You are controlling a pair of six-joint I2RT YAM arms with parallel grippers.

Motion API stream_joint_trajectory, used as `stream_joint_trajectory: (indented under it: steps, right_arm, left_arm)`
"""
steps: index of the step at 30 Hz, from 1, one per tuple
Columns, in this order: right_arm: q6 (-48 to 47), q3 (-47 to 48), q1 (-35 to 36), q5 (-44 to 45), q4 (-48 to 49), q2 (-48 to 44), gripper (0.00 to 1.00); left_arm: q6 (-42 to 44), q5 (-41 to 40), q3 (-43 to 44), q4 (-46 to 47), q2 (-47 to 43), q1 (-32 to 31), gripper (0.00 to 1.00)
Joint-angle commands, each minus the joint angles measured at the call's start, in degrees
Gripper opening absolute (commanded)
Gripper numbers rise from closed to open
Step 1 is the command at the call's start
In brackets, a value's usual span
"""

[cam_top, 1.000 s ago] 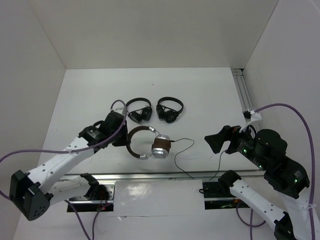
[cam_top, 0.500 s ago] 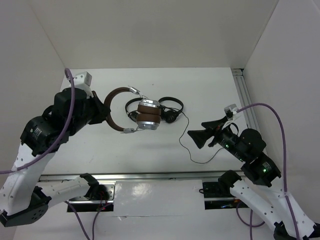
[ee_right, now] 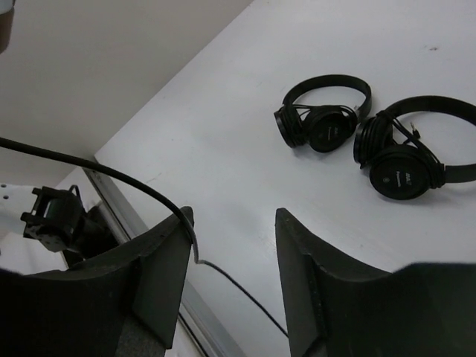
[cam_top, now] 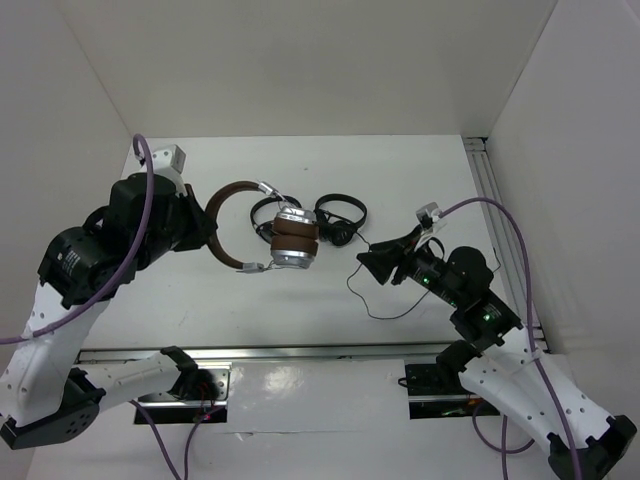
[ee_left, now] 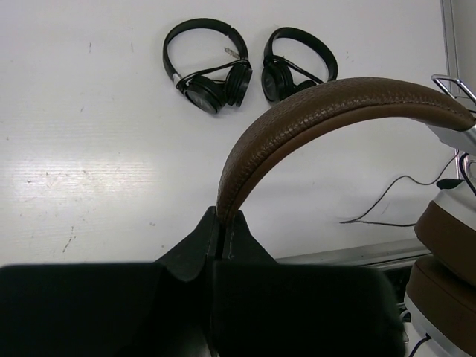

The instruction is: Wrap the headphones

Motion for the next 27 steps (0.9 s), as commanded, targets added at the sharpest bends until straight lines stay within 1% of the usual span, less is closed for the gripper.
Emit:
stream_joint_trajectory:
  steps: [1,2,3,5,7,8,10,11,12,13,15,16,17,20,24,26,27]
  right_arm:
    - [0.74,-2.05,-0.32,-1.69,9.04,0.32,0.54]
    - [1.35,-3.0,-0.32,-2.3,10.09,1.01,0.46]
    - [1.35,-3.01,-0.32,-2.31,10.62,1.8,0.42]
    - [2.49,-5.2,-0.32,-2.83,12.63,1.81,0.39]
    - [2.5,-7.31,-0.32,-2.83,14.22,1.81,0.29]
    - [3.11,-7.84,-0.32,-2.83,15.62,1.81,0.27]
    - [3.11,-9.07,-0.32,-2.83,16.86,2.34,0.19]
    - [3.11,-9.08,-0.32,-2.83,16.87,2.34,0.19]
    - [3.63,-9.08,-0.32,-2.23,17.74,3.04,0.2]
    - [3.64,-9.08,-0.32,-2.22,18.35,3.83,0.27]
    - [3.64,-9.08,-0.32,-1.69,19.06,5.23,0.31]
    - [3.64,-9.08,-0.32,-1.69,19.93,5.24,0.35]
    - [3.64,-9.08,-0.32,-1.69,19.94,6.11,0.45]
    - [3.64,-9.6,-0.32,-1.69,21.79,7.96,0.51]
    - [3.64,-10.22,-0.32,-2.57,22.93,8.76,0.52]
    - [4.51,-10.92,-0.32,1.63,21.27,6.83,0.54]
    - [5.13,-11.88,0.2,5.74,21.26,5.6,0.54]
  left_arm:
    - [-0.35,0.59,1.54,3.72,-1.03,-0.09,0.0]
    - [-0.35,0.59,1.54,3.72,-1.03,-0.09,0.0]
    - [-0.35,0.59,1.54,3.72,-1.03,-0.09,0.0]
    - [-0.88,0.59,1.54,3.2,-1.03,-0.09,0.0]
    - [-0.88,0.59,1.54,3.19,-0.51,-0.09,0.0]
    - [-0.88,1.2,1.54,3.19,-0.51,-0.09,0.0]
    - [-1.4,1.2,0.31,3.71,-0.51,-0.09,0.0]
    - [-1.4,1.81,0.31,3.72,-1.03,-0.09,0.0]
    - [-1.4,1.82,-0.39,4.24,-1.03,-0.09,0.0]
    - [-1.4,2.34,-0.92,4.86,-1.03,-0.09,0.0]
    - [-1.4,2.35,-0.92,4.86,-1.03,-0.09,0.0]
    - [-1.4,2.35,-0.92,4.86,-1.03,-0.09,0.0]
    - [-1.4,2.96,-0.92,4.86,-1.03,-0.09,0.0]
    - [-1.4,2.96,-0.92,4.86,-1.03,-0.09,0.0]
    - [-1.4,2.43,-0.32,4.34,-1.03,-0.09,0.0]
    - [-1.4,1.73,-0.31,4.34,-1.03,-0.09,0.0]
    - [-1.4,1.73,0.21,3.81,-1.56,-0.09,0.0]
